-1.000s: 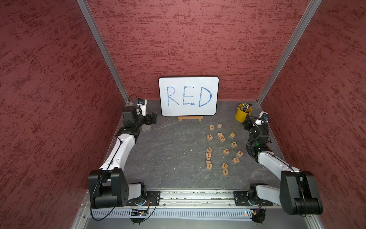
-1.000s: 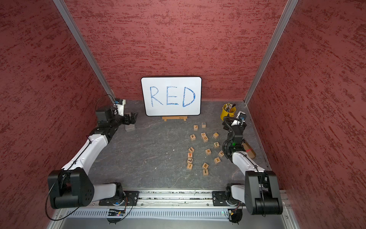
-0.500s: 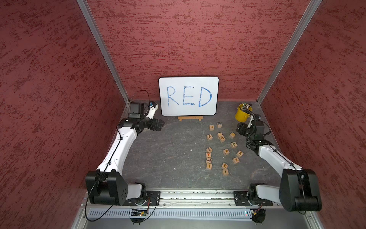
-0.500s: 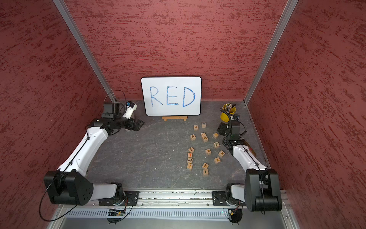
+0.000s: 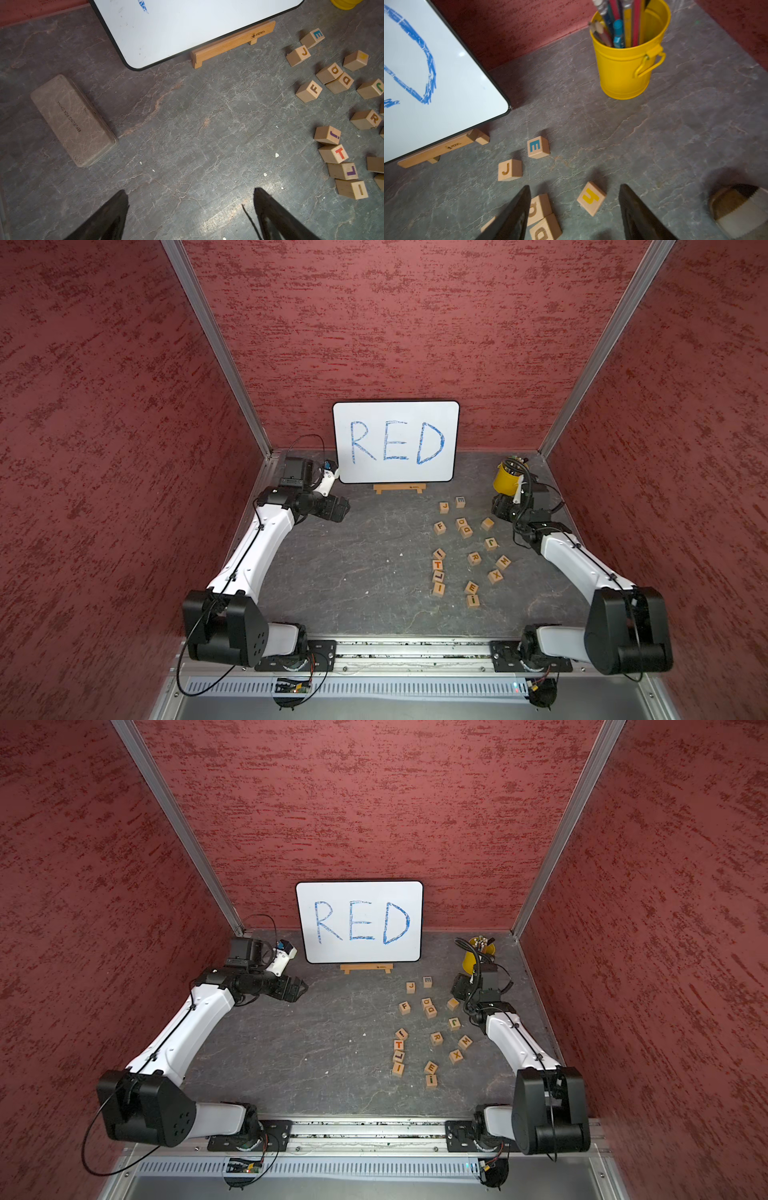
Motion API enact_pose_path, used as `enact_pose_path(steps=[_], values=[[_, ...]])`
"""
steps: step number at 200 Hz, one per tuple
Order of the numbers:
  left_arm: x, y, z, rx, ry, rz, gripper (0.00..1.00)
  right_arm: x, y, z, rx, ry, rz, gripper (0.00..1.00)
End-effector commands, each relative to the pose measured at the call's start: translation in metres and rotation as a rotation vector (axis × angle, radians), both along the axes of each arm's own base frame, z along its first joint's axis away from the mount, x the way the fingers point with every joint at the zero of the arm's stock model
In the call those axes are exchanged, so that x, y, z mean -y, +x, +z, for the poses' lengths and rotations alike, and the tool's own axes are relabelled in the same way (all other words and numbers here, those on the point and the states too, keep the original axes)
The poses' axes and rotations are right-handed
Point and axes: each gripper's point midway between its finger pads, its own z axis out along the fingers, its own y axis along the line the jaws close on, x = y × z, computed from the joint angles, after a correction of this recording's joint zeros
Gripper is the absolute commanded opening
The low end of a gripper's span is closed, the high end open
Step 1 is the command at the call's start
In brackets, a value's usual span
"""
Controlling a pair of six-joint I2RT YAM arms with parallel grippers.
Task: Assemble the uppercase word "red" with letter blocks
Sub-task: Pick up the letter block from the center of the board.
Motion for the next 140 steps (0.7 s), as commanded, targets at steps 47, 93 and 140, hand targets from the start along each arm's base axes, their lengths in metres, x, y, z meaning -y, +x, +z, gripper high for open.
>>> enact_pose_path(steps=[47,93,140], values=[[-0.012,0.007,-0.007,0.004,0.06,0.074,1.0,-0.057,-0.001,-0.009,-0.126,-0.06,0.165,0.74],[0.009,0.005,-0.007,-0.028,0.059,-0.033,1.0,-0.07,-0.034,-0.039,-0.289,-0.101,0.194,0.75],[0.033,0.001,-0.011,-0.038,0.045,-0.131,1.0,-0.065,-0.077,-0.049,-0.376,-0.084,0.134,0.76]])
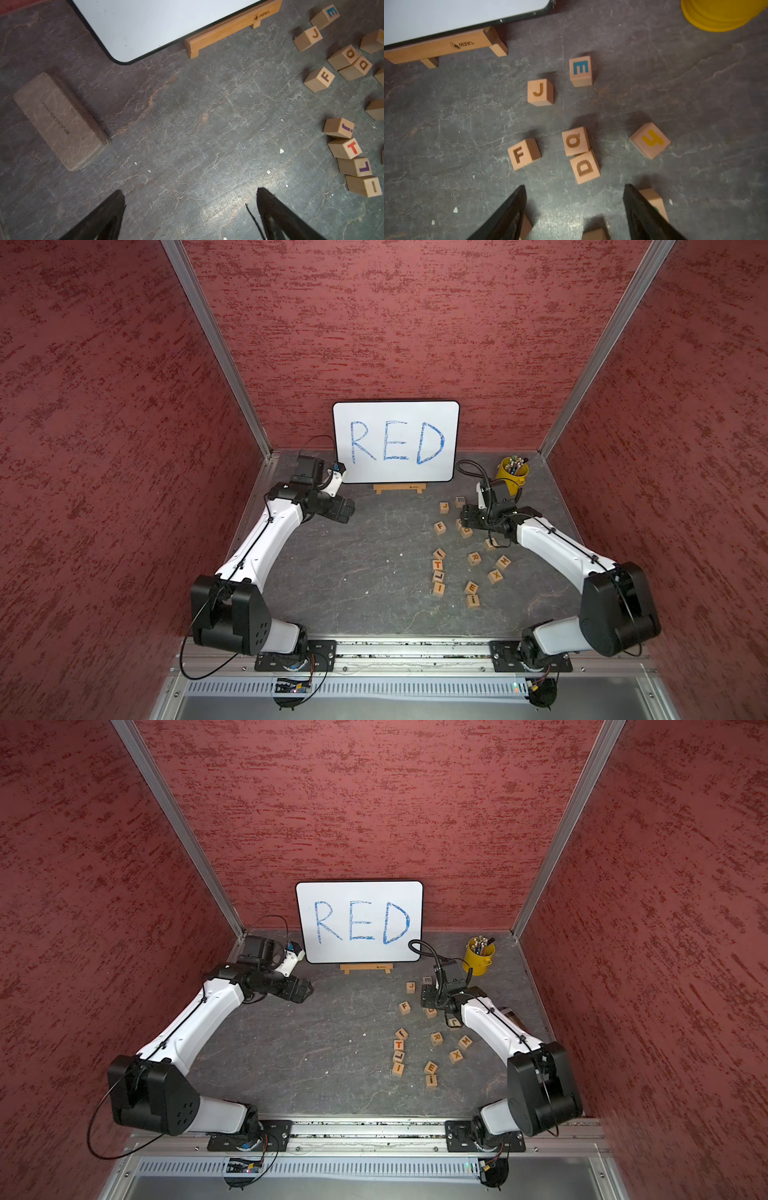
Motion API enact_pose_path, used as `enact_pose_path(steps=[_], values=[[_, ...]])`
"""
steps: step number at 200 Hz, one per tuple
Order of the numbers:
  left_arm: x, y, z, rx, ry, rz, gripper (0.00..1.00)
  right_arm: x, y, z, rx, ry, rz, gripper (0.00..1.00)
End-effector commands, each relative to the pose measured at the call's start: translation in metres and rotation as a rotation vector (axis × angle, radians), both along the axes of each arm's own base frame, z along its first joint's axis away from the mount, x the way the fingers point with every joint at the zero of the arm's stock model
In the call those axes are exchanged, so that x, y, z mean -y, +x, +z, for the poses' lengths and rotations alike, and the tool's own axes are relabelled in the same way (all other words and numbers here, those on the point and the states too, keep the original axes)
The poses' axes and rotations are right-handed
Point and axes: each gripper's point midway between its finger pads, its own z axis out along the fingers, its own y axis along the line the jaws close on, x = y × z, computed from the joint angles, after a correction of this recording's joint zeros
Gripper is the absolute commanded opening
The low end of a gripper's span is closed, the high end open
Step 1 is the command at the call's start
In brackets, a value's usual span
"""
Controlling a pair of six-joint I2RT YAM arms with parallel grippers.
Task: Assemble the uppercase word "red" with letter blocks
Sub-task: Pick up the letter block from the center of the board.
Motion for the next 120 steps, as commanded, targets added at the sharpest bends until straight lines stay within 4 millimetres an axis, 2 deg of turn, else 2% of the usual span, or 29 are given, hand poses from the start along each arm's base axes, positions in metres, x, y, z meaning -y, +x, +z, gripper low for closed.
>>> enact_pose_path(steps=[1,30,55,99,120], values=[[0.014,-0.001,0.006,0.005,-0.017,-0.071,0.99,0.01,-0.026,-0.009,-0.075,-0.019,-0.07,0.76],[0.023,-0.004,0.006,-0.002,-0.022,-0.116,1.0,0.013,-0.048,-0.028,-0.143,-0.026,-0.109,0.76],[0.025,-0.004,0.005,-0.005,-0.016,-0.138,1.0,0.01,-0.062,-0.034,-0.161,-0.018,-0.121,0.75],[0.027,-0.007,0.005,-0.003,-0.014,-0.16,1.0,0.008,-0.077,-0.043,-0.186,-0.022,-0.108,0.76],[0.028,-0.009,0.003,-0.011,-0.016,-0.156,0.99,0.005,-0.077,-0.042,-0.183,-0.016,-0.1,0.76]])
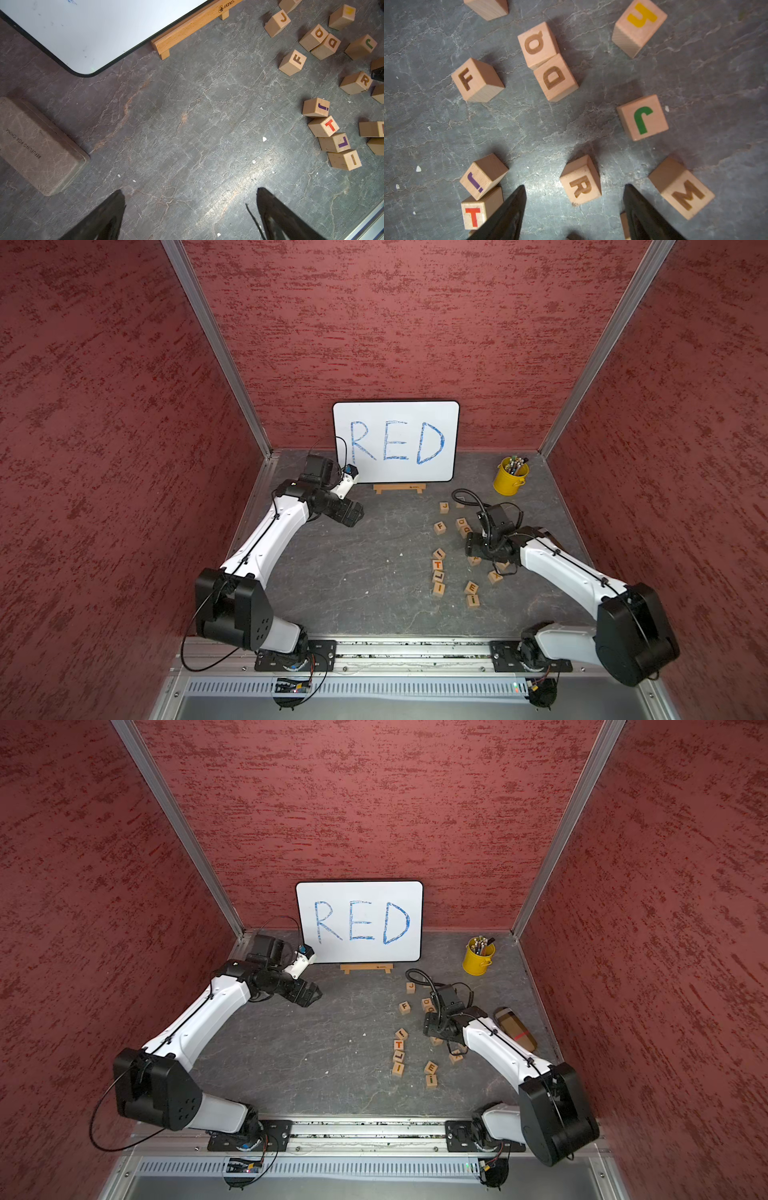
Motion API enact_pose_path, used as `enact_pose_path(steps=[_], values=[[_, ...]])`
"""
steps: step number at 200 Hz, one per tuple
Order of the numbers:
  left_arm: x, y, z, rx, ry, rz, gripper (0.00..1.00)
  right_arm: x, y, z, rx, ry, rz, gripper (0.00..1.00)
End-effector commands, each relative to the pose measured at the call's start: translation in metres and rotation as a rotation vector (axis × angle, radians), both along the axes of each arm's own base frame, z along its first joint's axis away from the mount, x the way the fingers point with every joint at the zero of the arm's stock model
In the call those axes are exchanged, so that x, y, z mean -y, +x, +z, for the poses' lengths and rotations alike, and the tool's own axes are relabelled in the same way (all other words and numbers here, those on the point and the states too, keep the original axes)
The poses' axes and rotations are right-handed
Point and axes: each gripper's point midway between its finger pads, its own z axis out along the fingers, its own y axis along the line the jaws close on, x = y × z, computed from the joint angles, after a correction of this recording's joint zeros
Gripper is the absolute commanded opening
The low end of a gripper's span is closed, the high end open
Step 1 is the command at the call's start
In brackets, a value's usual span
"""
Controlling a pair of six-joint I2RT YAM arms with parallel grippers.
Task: Assemble the uppercase word "red" with letter blocks
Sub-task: Pick up the letter block from the center of the board.
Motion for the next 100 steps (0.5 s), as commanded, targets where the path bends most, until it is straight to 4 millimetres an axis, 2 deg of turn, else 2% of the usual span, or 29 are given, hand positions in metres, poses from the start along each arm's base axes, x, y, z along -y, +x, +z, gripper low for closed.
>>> enact_pose_path(steps=[1,100], values=[[0.006,-0.002,0.003,0.004,-0.01,-0.027,0.99,0.001,-0.003,0.001,0.005,-0.004,-0.026,0.76],[0.003,-0.01,-0.003,0.011,0.005,-0.035,1.0,-0.002,-0.003,-0.011,-0.012,-0.005,-0.01,0.75]])
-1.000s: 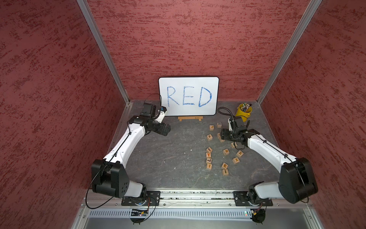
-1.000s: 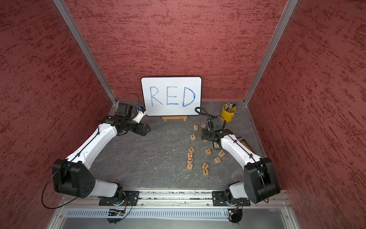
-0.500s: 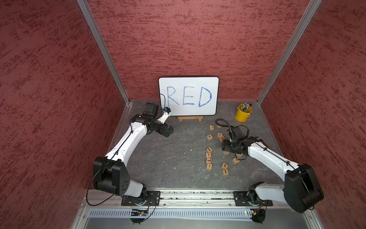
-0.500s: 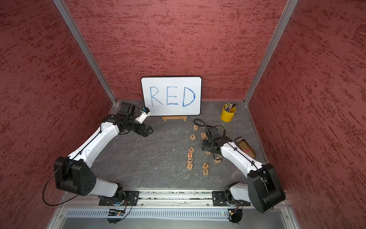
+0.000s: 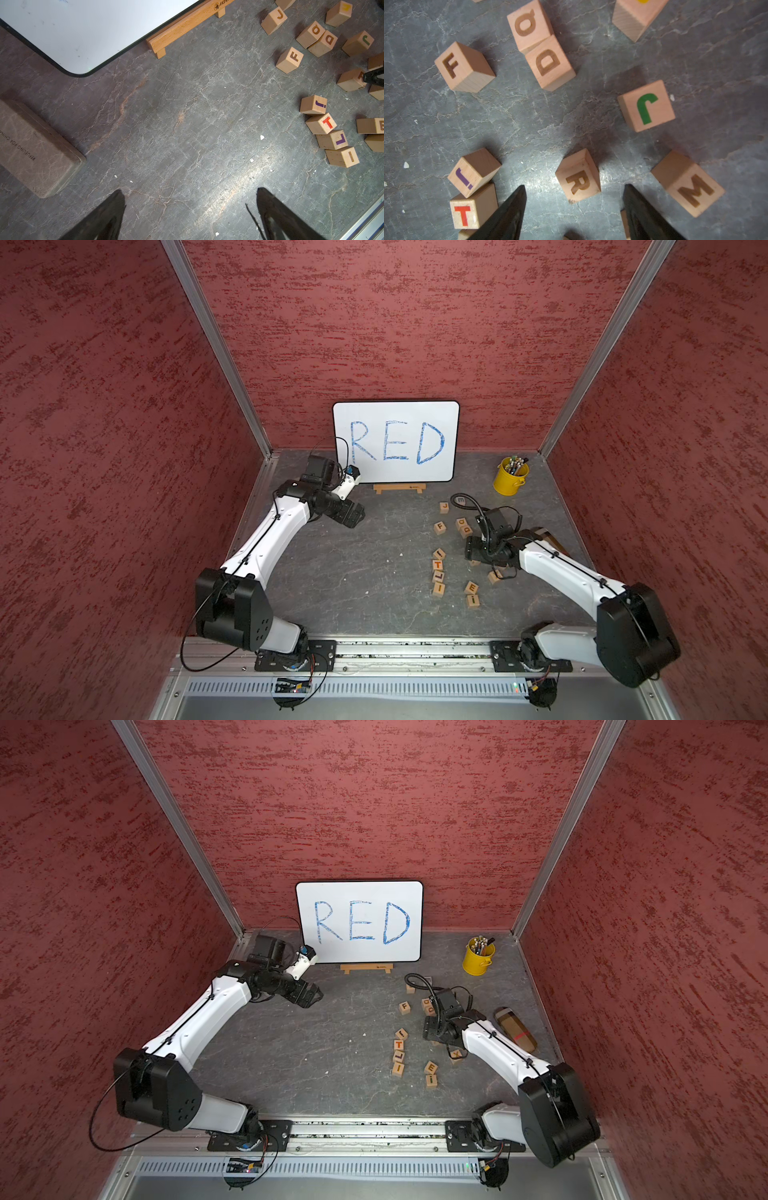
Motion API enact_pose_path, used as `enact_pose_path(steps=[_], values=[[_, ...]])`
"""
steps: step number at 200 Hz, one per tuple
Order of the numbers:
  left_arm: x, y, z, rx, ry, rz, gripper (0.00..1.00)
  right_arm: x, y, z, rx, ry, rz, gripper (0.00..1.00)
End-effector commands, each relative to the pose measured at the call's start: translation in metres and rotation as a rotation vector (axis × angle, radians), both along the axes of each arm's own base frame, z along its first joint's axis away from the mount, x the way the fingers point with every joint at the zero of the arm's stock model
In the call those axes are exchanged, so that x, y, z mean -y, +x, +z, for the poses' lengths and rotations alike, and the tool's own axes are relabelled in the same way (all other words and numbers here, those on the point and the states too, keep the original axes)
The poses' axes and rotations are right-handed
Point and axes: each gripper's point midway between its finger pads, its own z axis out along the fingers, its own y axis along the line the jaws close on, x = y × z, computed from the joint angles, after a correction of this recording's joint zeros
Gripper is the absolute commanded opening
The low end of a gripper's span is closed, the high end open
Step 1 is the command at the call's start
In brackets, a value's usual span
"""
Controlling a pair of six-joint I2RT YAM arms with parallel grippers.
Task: Assemble the uppercase word "red" with letter blocks
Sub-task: Pick up the letter block from the center of the board.
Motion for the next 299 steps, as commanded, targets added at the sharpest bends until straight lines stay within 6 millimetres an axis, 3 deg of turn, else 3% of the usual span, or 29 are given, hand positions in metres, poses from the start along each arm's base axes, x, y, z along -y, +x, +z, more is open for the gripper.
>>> enact_pose_path(steps=[1,27,65,144,168,299], values=[[0.001,-0.006,0.001,0.02,0.002,-0.024,1.0,-0.002,0.005,0.0,0.01,-0.002,-0.007,0.75],[0.0,-0.011,-0.003,0.012,0.006,-0.028,1.0,-0.008,0.013,-0.003,0.001,-0.014,0.037,0.74],[-0.002,-0.018,-0.006,0.014,0.004,-0.028,1.0,-0.012,0.012,-0.012,-0.042,-0.025,0.071,0.62],[-0.005,-0.024,-0.006,0.014,0.012,-0.024,1.0,-0.011,0.006,-0.022,-0.076,-0.063,0.096,0.61],[-0.005,-0.023,-0.006,0.012,0.015,-0.017,1.0,-0.01,0.003,-0.031,-0.104,-0.079,0.098,0.56],[-0.009,-0.027,-0.002,0.028,0.023,-0.01,0.99,-0.002,0.01,-0.034,-0.101,-0.147,0.097,0.45]])
